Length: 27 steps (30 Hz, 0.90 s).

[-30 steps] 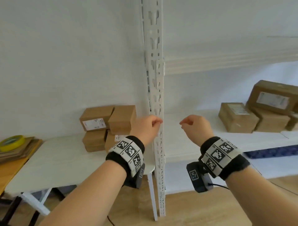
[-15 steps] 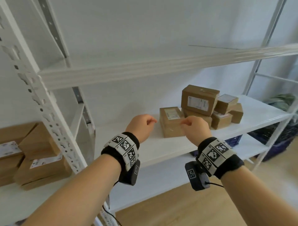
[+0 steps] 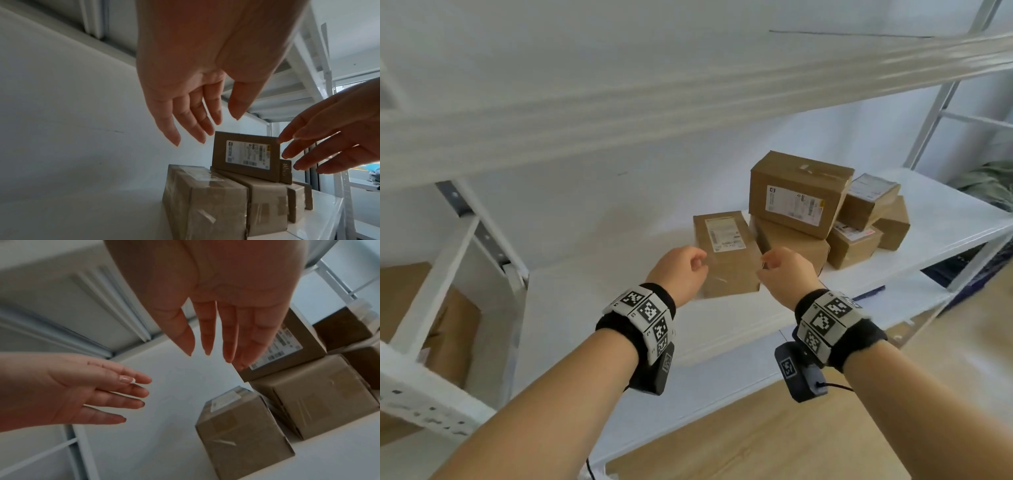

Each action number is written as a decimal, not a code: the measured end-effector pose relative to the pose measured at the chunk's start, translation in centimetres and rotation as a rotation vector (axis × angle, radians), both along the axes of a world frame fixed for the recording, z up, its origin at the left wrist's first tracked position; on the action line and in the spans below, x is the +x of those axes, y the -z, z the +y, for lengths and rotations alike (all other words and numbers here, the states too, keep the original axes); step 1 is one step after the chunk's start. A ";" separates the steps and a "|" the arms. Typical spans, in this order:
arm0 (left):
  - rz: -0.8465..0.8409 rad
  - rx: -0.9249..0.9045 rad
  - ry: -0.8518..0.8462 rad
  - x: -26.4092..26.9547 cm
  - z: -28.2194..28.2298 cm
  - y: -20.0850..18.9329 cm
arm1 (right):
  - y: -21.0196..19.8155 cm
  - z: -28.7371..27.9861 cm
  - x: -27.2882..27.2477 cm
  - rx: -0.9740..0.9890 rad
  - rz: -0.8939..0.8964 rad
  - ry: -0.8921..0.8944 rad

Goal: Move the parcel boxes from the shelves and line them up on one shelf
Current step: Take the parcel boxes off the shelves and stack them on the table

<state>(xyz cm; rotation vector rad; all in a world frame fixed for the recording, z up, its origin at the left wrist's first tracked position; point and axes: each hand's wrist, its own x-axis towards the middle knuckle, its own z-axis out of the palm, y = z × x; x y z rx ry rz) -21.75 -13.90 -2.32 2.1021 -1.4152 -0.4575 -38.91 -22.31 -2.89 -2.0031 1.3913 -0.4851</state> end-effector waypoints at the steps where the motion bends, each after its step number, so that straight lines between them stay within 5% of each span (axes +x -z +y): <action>1: 0.006 0.028 -0.003 0.6 -1.3 0.6 | 0.7 -1.3 0.7 0.014 0.025 -0.003; 13: 0.050 0.308 -0.003 4.1 -10.6 5.7 | 6.6 -10.0 5.9 0.223 0.104 -0.063; 27: 0.122 0.256 -0.118 0.6 -8.0 5.2 | 5.2 -9.4 2.8 0.105 0.111 -0.248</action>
